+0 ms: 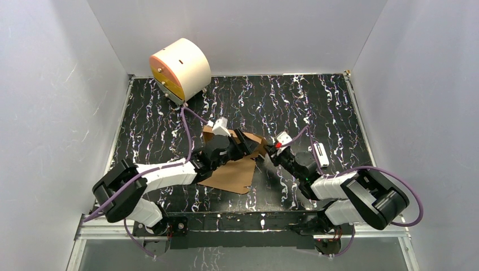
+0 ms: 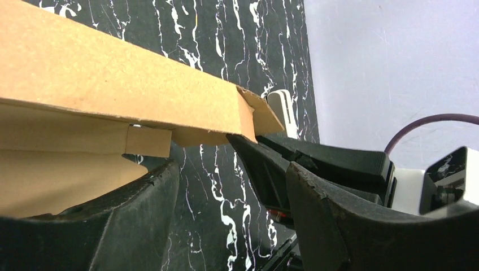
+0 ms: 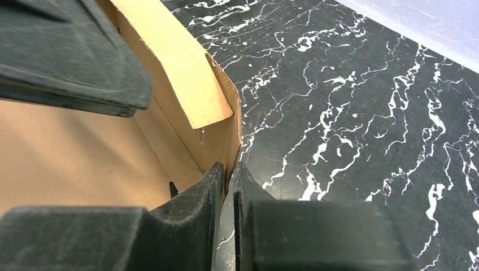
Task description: Fold the paper box
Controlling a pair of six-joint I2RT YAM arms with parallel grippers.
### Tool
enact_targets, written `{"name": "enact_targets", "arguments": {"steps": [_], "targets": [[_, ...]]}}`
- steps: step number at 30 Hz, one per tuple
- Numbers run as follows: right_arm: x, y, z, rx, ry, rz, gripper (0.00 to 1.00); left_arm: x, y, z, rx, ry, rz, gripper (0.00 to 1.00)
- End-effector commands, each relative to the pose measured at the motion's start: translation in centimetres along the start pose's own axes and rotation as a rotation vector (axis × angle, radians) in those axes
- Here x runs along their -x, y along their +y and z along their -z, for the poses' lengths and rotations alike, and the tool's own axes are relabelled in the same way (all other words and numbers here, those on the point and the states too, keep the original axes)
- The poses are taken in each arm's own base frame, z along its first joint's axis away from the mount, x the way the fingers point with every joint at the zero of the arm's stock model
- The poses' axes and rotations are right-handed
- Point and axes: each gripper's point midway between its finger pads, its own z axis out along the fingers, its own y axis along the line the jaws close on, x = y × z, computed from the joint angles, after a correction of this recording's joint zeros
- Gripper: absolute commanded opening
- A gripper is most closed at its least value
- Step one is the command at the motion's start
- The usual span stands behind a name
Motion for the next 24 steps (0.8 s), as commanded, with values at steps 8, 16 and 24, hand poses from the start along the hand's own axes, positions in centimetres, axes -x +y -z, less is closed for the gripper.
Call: {"name": "enact_targets", "arguments": {"steps": [8,16,24], "targets": [[2.5,0.9,-0.8,0.064,-0.103,0.028,0.03,2.2,-2.3,-2.0,-0.037,-0.138,0.067,0.55],[2.8,1.2,-0.8,0.08,-0.109,0.012,0.0,2.7,-1.4,-2.3,0.003,-0.192,0.027,0.36],[3.0,1.4,-0.7,0.093,-0.105,0.008,0.0,3.1,0.4,-2.8,0.081,-0.247,-0.074,0.29]]}}
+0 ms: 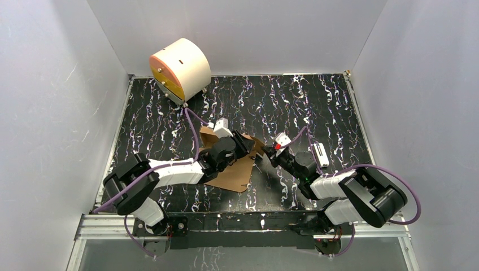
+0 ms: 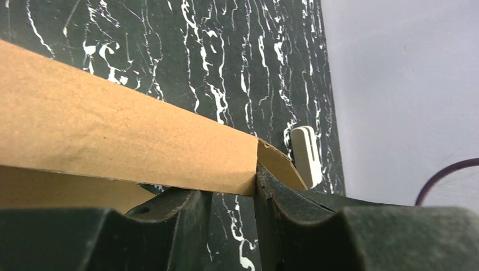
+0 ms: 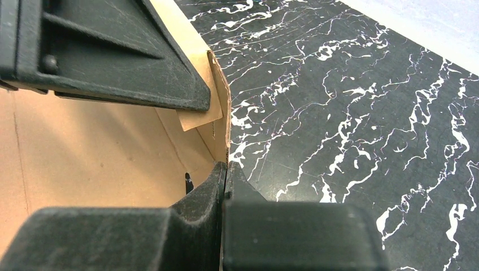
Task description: Fold the paper box
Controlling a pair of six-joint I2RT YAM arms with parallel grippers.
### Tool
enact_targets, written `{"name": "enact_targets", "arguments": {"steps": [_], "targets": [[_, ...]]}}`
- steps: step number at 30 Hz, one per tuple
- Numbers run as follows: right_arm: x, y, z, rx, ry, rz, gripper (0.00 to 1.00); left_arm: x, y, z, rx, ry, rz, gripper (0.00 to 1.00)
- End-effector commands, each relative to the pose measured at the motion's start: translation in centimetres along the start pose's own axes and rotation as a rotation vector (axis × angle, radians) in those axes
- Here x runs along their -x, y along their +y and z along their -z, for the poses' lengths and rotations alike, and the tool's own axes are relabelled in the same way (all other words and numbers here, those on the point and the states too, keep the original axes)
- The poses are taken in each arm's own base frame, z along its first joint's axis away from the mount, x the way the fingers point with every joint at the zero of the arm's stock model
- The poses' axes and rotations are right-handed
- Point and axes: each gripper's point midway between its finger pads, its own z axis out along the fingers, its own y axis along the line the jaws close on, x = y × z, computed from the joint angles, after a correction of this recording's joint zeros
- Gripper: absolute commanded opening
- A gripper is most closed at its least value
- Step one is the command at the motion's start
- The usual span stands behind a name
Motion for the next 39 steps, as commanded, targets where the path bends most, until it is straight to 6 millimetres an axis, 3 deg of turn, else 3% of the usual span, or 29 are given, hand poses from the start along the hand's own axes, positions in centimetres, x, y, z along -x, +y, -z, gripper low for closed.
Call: {"name": "enact_targets", "arguments": {"steps": [1,10,16,26,32,39], "targets": [[2.7,0.0,-0.6,0.013,-0.083,0.0,0.0,2.3,-0.6,-0.7,0.024,-0.124,-0.074,0.28],[3.0,0.4,-0.7,0.039,-0.073,-0.012,0.0,2.8,0.0,-0.8,0.13,-0.227,-0.413,0.19],[3.0,0.6,-0.8,0.051,-0.066,-0.017,0.0,2.0,0.2,-1.2,0.201,-0.28,-0.657,0.16],[2.7,0.6,-0.9,0.052,-0.059,-0.018,0.0,2.2,2.2,-0.8,0.254,-0.306,-0.716,0.15],[2.7,0.5,-0.8,0.045,-0.06,-0.019,0.0,2.4,2.4,0.6,0.221,-0.29,-0.708,0.27],[2.6,0.5,-0.8,0.042,-0.054,-0.02,0.0,0.3,4.1,2.8,0.127,-0.178,-0.707,0.38]]}}
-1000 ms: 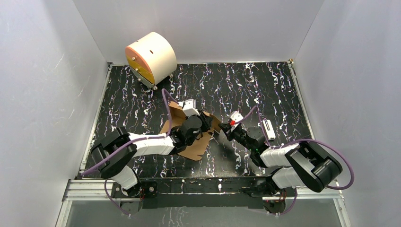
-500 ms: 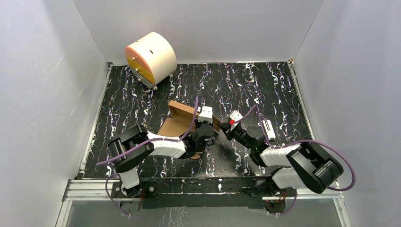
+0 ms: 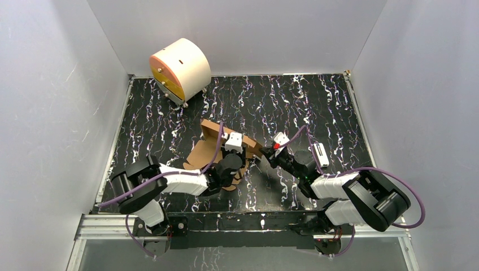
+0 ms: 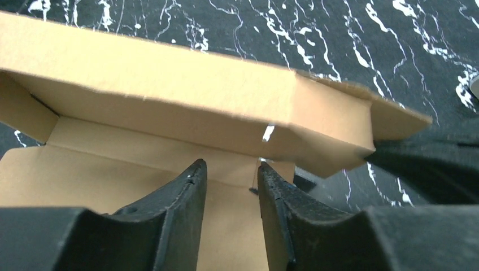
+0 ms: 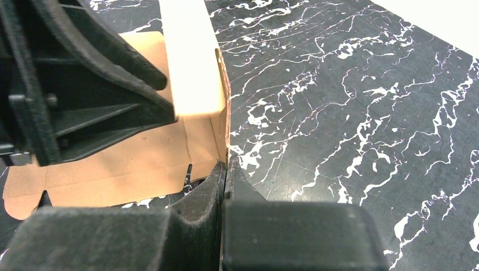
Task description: Fold the paper box
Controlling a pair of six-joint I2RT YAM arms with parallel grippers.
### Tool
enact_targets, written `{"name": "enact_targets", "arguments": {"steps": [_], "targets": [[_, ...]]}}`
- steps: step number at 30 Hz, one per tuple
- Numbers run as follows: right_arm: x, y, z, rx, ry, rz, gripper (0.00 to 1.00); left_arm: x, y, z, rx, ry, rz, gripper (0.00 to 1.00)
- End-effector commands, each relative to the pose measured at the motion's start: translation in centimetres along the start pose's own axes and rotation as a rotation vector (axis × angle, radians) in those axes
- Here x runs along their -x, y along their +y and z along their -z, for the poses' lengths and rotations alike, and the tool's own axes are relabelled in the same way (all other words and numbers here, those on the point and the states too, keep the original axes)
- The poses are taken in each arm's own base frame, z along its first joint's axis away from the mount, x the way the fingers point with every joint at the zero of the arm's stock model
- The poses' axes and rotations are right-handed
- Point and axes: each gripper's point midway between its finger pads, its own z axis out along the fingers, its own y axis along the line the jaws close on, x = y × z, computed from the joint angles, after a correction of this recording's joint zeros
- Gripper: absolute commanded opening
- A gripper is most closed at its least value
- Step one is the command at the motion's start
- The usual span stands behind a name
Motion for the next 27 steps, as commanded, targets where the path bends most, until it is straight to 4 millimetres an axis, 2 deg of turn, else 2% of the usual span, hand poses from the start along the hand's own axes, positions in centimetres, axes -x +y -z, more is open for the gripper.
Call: {"name": "enact_targets", "arguments": {"steps": [1,6,9,15,19,27], "targets": [[2.4,-0.4,-0.7,-0.006,-0.071,0.007,0.0,0.5,-0.5,1.5,-0.095,0.001,0.05,0.4],[2.4,-0.2,-0.8,0.002,-0.072,0.003,0.0,-1.4,-1.6,2.9,-0.215,0.065,0.045,0.49],[2.4,-0.1,-0.9,0.006,-0.073,0.001,0.0,-2.2,-2.2,3.0,-0.251,0.081,0.016,0.54],[2.1,0.0,-1.0,0.016,-0.069,-0.006,0.0,-2.6,-3.3,1.7,-0.248,0.061,-0.029,0.61],[2.1,0.1,-1.0,0.018,-0.07,-0.008,0.0,-3.6,-3.9,0.6,-0.24,0.063,-0.074,0.64],[2.1,0.3,-1.0,0.028,-0.069,-0.013,0.0,-3.3,-2.3,-1.3,-0.088,-0.001,-0.074,0.65]]}}
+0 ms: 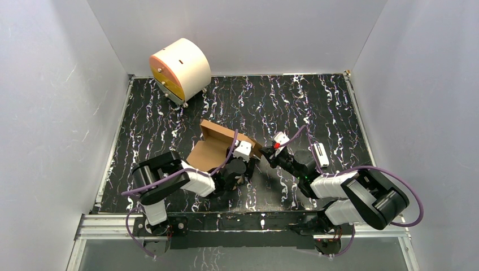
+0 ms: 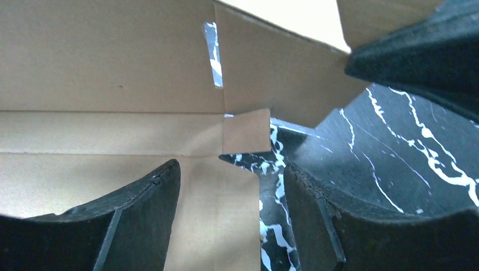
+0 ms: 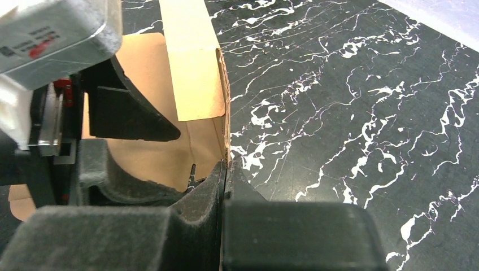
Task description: Fold the paper box
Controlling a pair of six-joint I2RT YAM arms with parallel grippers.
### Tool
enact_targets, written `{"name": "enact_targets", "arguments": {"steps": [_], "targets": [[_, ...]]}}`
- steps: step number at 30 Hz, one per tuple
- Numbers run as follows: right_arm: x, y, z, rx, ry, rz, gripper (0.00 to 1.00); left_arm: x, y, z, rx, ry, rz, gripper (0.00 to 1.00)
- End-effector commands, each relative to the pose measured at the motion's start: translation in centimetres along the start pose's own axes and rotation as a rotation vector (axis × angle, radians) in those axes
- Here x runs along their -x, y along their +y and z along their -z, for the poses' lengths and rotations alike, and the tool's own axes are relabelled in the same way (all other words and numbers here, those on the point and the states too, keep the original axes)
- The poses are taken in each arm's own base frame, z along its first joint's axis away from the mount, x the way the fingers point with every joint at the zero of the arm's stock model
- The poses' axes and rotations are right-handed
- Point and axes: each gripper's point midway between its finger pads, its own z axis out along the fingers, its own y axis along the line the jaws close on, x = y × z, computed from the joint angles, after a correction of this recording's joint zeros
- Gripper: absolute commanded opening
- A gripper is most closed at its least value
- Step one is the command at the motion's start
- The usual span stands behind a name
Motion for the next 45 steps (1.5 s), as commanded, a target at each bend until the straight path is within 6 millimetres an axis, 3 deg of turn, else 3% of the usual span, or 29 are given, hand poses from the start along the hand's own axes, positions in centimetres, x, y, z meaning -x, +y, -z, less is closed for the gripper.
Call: {"name": "enact_targets", "arguments": {"steps": [1,9,16,27,34,38,45], "targets": [[2.2,0.0,-0.9,0.017,-0.069,0.005,0.0,3.3,0.7,-1.0,0.104,-0.122,0.036,0.65],[2.2,0.0,-0.8,0.017,-0.067,0.01,0.0,3.5,1.6,-1.7,0.181,-0.149,0.038,0.6],[2.1,0.0,-0.8,0.016,-0.063,0.009,0.0,3.8,2.7,-1.3,0.182,-0.159,0.099,0.46],[2.2,0.3,-0.8,0.033,-0.066,0.016,0.01,1.3,4.1,-1.8,0.159,-0.097,0.186,0.42],[2.7,0.3,-0.7,0.035,-0.081,0.016,0.15,0.2,4.2,-1.9,0.118,-0.059,0.248,0.42],[4.0,-0.1,-0.2,0.01,-0.099,0.039,0.21,-0.6,4.5,-1.9,0.114,-0.038,0.276,0.42],[6.4,-3.2,1.8,-0.145,-0.101,0.104,0.31,-1.6,5.0,-2.1,0.107,-0.009,0.299,0.42]]}}
